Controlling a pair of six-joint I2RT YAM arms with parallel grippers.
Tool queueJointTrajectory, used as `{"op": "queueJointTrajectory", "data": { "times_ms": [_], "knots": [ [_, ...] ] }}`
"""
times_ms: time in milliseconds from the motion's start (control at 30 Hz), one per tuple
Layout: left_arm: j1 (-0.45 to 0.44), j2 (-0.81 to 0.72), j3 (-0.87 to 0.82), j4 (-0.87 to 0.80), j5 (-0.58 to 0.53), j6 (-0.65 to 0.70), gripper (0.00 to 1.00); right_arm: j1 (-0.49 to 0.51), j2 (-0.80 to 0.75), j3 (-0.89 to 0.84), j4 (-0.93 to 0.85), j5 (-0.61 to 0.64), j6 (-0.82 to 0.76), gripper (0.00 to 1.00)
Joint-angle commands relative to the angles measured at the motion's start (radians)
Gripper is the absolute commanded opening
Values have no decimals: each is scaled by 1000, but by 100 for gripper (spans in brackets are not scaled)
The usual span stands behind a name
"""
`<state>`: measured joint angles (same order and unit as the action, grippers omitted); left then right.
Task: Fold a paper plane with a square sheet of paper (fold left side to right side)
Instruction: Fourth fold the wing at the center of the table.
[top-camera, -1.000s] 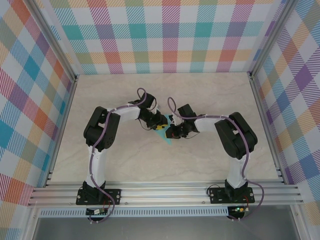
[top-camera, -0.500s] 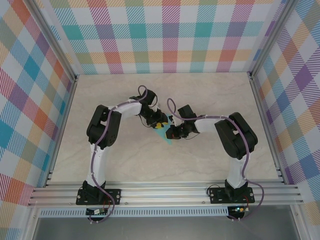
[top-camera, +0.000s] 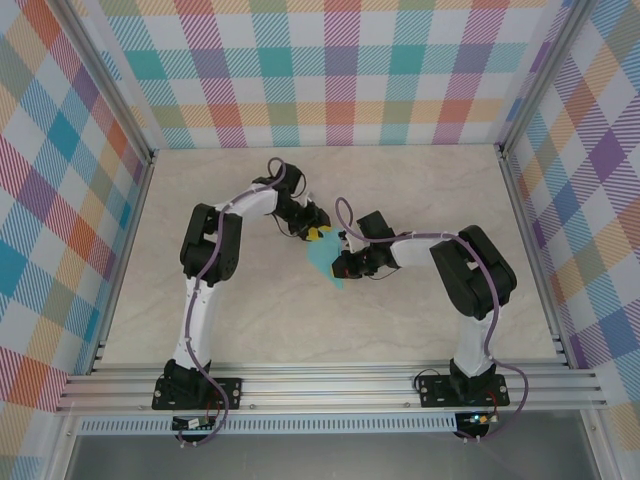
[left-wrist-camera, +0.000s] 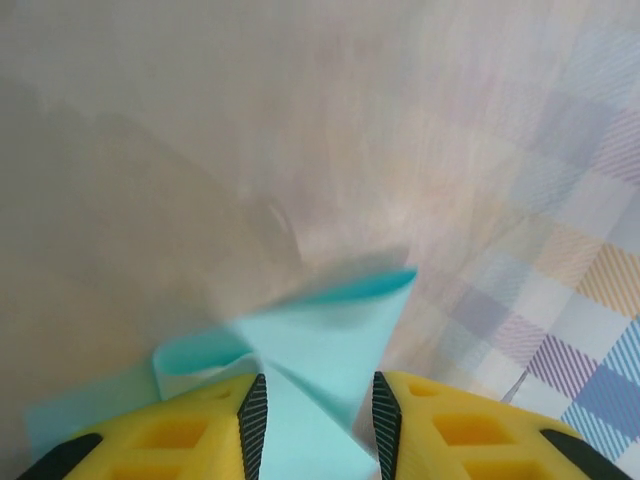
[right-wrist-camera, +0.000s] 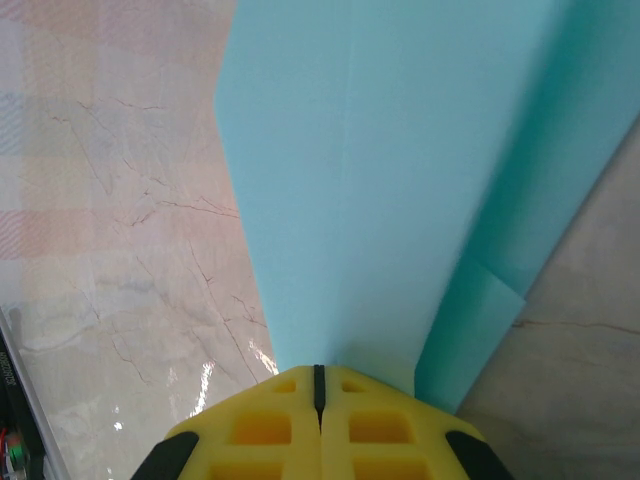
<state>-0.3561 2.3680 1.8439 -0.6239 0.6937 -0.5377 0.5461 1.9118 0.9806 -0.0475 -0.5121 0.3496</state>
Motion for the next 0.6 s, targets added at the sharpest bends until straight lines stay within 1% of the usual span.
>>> {"op": "queueJointTrajectory", "data": {
  "times_ms": [0,133,267,333,467,567],
  "knots": [
    [66,69,70,58,-106,50,36,5,28,-65,-183,62,-26,0],
    [86,51,75,73,-78,58,36,3,26,-61,-178,58,-27,0],
    [97,-56,21,73,-81,99,38,-1,23,-57,-179,58,-23,0],
    [98,-134,-43,89,-86,113,39,-5,20,-60,-172,61,-20,0],
    [90,-317,-239,146,-76,112,38,-9,22,-65,-159,60,-17,0],
    [62,-411,-392,202,-37,85,37,-8,25,-67,-154,59,-15,0]
  ]
}}
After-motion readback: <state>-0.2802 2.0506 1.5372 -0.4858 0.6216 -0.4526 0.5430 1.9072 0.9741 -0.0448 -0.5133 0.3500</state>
